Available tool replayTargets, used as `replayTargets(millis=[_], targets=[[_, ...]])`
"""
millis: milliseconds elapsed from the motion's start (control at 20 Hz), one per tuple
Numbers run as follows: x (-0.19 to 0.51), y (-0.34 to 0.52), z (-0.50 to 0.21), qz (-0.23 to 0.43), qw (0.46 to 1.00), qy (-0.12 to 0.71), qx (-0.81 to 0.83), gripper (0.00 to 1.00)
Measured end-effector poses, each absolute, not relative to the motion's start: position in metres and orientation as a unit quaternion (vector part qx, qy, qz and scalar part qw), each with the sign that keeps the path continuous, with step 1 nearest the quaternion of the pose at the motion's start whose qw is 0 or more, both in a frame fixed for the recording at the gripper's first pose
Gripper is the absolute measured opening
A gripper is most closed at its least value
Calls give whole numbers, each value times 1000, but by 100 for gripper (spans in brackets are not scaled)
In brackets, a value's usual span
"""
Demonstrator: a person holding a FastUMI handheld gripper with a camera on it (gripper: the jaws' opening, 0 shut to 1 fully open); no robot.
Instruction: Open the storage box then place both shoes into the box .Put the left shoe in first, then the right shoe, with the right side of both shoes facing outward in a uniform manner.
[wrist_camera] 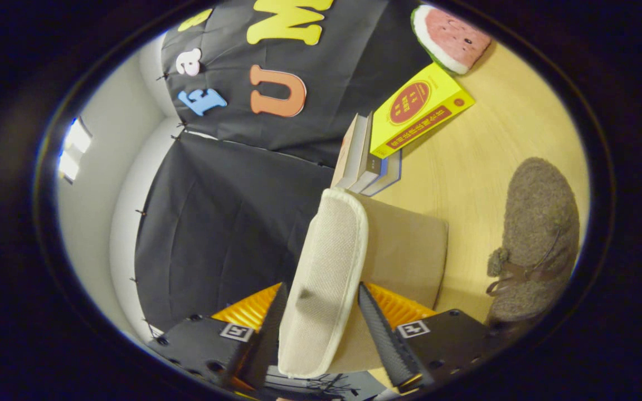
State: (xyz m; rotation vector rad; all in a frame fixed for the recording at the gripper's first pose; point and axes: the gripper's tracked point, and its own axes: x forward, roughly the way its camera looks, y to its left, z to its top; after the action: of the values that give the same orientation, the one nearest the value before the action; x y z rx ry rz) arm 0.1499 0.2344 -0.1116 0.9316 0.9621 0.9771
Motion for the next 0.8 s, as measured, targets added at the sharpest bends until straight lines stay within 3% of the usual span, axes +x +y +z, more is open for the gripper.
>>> replayTargets(millis=[250, 400, 550, 800], targets=[[150, 222, -103, 411, 679, 432, 430, 32], [145, 225, -69, 439, 665, 410, 444, 15], [138, 229, -42, 449, 679, 398, 423, 4], [133, 266, 5, 467, 688, 380, 405, 6]])
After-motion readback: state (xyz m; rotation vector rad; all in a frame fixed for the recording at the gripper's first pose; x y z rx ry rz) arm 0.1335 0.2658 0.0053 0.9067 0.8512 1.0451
